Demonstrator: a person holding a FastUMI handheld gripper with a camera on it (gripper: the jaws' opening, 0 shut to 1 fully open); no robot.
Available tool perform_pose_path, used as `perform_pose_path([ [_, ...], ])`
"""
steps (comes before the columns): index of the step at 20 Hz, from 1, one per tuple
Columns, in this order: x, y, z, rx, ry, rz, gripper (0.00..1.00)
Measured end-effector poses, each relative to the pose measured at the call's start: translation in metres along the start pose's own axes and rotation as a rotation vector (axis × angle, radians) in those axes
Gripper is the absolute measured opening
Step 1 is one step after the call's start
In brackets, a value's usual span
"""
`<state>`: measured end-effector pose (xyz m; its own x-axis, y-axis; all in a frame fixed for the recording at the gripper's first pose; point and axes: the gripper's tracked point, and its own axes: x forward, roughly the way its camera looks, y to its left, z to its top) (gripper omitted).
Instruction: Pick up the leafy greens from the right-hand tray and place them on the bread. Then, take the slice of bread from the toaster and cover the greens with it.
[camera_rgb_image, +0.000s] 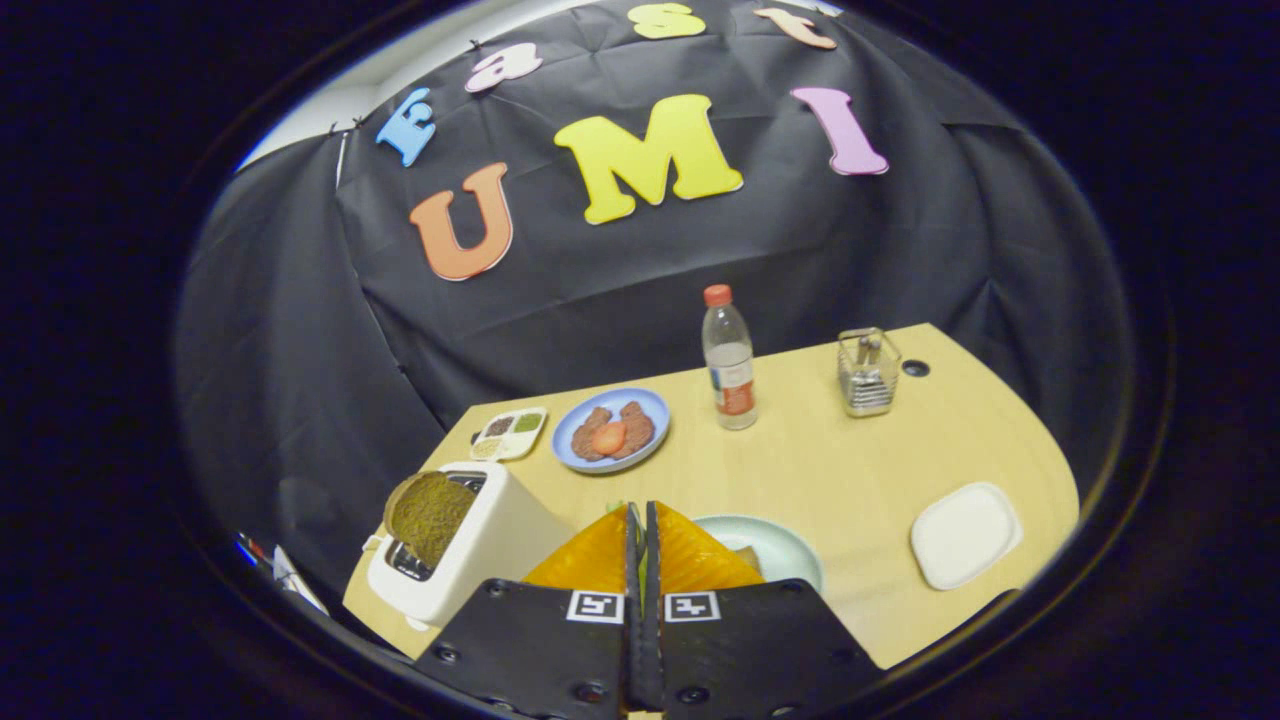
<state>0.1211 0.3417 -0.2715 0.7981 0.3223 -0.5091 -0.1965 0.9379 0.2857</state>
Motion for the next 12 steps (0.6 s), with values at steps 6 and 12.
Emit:
perform_pose_path([
  [6, 0.036, -0.003, -0.033, 0.08, 0.079, 0.014, 0.0],
  [12, 0.043, -0.067, -0.045, 0.03, 0.118, -0.08, 0.0],
])
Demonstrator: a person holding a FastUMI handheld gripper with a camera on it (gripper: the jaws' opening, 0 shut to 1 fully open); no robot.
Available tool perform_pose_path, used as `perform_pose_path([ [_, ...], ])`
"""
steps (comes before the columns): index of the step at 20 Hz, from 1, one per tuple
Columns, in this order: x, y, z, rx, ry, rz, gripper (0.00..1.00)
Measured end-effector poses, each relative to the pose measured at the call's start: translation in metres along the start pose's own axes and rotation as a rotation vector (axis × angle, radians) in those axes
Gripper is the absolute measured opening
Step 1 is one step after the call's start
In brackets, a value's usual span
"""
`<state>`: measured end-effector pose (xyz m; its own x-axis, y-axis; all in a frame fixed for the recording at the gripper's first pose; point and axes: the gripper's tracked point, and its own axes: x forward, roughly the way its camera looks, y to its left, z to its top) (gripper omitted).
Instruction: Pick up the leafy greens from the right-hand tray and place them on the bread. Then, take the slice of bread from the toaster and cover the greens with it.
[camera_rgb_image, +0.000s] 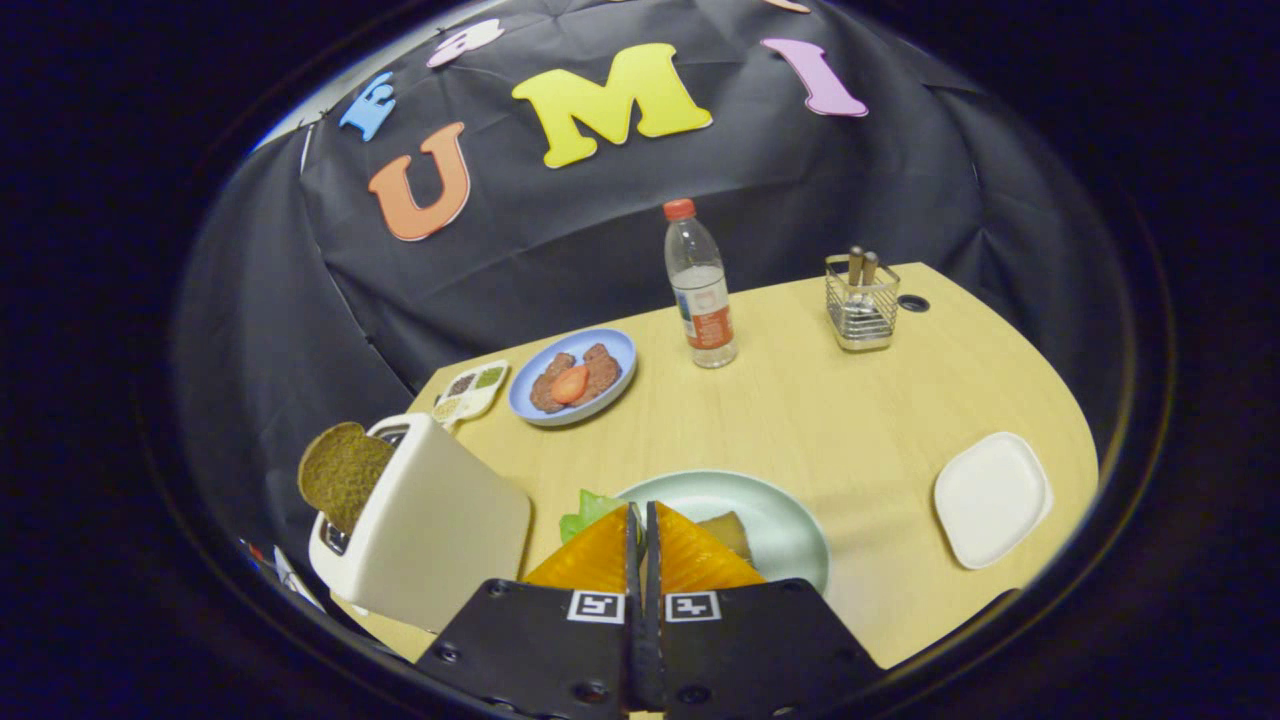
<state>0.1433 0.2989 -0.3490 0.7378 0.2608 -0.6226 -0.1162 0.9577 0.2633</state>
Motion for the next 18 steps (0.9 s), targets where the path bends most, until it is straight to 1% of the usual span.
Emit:
perform_pose_path([
  [4, 0.009, -0.03, -0.009, -0.015, 0.029, -0.038, 0.01],
  [6, 0.014, -0.04, -0.011, -0.03, 0.036, -0.045, 0.04],
  [7, 0.012, -0.042, -0.011, -0.035, 0.039, -0.042, 0.03],
  [9, 0.018, -0.045, -0.013, -0.042, 0.053, -0.035, 0.32],
  [13, 0.004, -0.055, 0.001, -0.098, -0.005, -0.065, 0.8],
  [14, -0.003, -0.057, 0.007, -0.098, -0.034, -0.069, 0.93],
  [15, -0.014, -0.058, 0.014, -0.102, -0.061, -0.073, 0.97],
  [18, -0.05, -0.056, 0.03, -0.132, -0.129, -0.091, 0.96],
])
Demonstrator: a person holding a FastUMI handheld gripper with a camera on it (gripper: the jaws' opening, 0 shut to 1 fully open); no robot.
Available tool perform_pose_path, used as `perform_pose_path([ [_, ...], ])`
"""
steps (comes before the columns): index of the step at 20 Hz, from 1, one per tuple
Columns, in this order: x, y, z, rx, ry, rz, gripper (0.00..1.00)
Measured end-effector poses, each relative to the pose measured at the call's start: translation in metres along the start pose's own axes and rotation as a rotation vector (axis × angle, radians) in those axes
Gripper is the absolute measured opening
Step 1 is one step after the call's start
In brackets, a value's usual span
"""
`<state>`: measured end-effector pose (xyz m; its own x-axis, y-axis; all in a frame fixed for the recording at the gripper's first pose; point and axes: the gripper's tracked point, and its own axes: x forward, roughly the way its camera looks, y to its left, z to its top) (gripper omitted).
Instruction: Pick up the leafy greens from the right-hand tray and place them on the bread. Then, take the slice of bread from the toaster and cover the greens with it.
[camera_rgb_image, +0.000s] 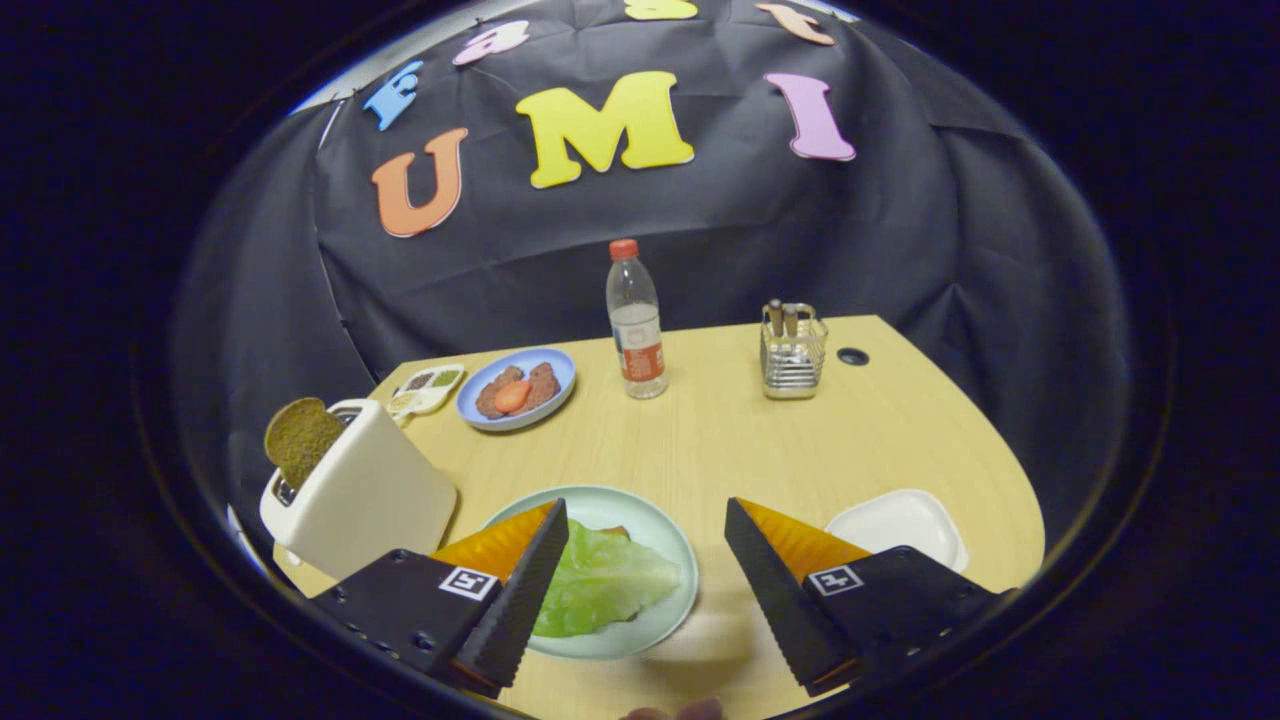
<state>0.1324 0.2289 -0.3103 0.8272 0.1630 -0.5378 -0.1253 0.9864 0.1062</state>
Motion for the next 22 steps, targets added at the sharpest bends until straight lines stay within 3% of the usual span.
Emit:
perform_pose_path([
  [5, -0.068, 0.036, 0.06, -0.095, -0.177, -0.029, 0.96],
  [10, -0.106, 0.125, 0.085, -0.106, -0.27, 0.033, 0.96],
  [17, -0.096, 0.248, 0.065, -0.115, -0.242, 0.132, 0.96],
  [22, -0.067, 0.289, 0.035, -0.15, -0.185, 0.129, 0.96],
])
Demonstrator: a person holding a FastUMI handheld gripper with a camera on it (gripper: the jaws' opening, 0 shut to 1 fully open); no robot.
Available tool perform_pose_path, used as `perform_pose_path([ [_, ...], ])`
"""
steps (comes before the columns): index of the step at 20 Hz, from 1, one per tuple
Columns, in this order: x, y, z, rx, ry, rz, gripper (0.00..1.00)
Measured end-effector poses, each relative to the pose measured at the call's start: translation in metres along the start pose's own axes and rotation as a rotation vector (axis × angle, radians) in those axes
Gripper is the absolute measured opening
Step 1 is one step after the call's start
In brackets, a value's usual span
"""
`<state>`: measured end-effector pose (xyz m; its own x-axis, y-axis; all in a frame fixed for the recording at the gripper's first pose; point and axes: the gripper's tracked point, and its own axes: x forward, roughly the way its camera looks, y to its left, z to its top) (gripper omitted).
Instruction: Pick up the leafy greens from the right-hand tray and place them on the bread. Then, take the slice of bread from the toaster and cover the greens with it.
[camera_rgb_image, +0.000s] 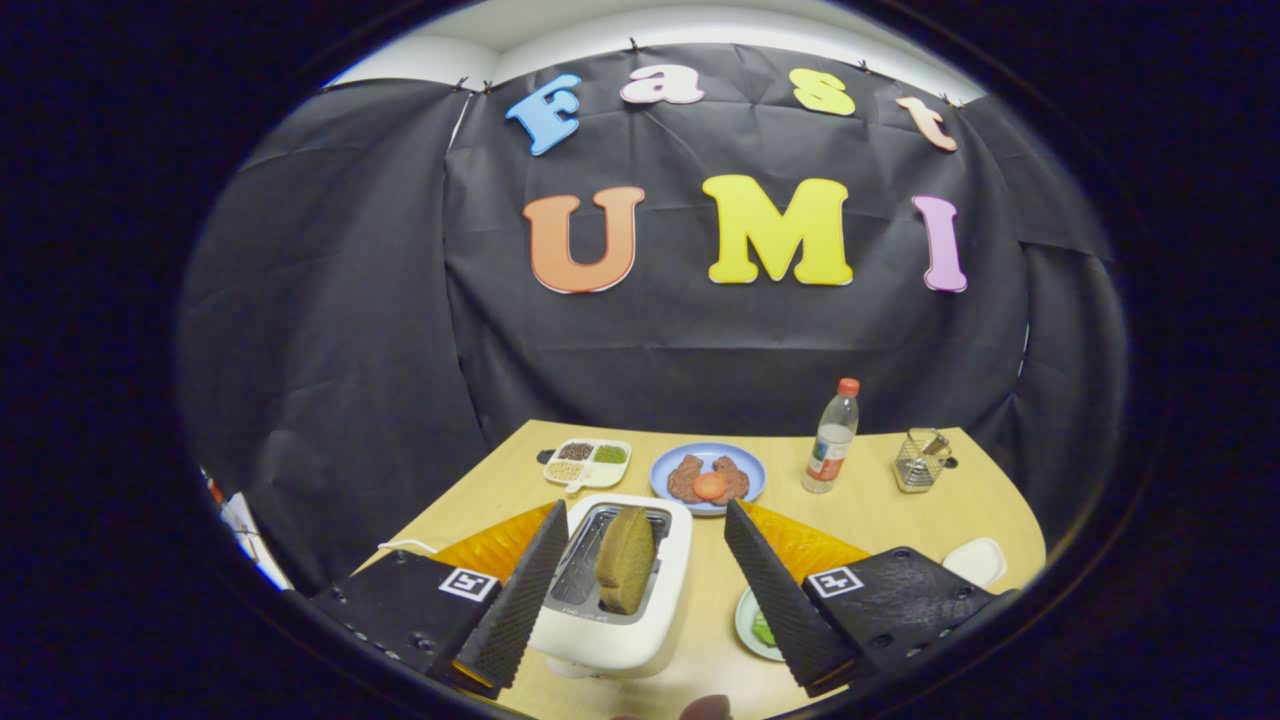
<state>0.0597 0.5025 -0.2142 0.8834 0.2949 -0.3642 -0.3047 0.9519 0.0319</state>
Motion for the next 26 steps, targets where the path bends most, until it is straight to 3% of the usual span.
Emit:
perform_pose_path([
  [7, 0.057, 0.01, -0.042, -0.039, 0.124, -0.05, 0.97],
  [12, 0.078, 0.005, -0.051, -0.029, 0.172, -0.092, 0.72],
  [18, 0.078, -0.005, -0.045, -0.041, 0.17, -0.138, 0.17],
  [21, 0.072, -0.001, -0.031, -0.062, 0.166, -0.103, 0.04],
  [26, 0.043, 0.001, 0.012, -0.033, 0.082, -0.054, 0.03],
])
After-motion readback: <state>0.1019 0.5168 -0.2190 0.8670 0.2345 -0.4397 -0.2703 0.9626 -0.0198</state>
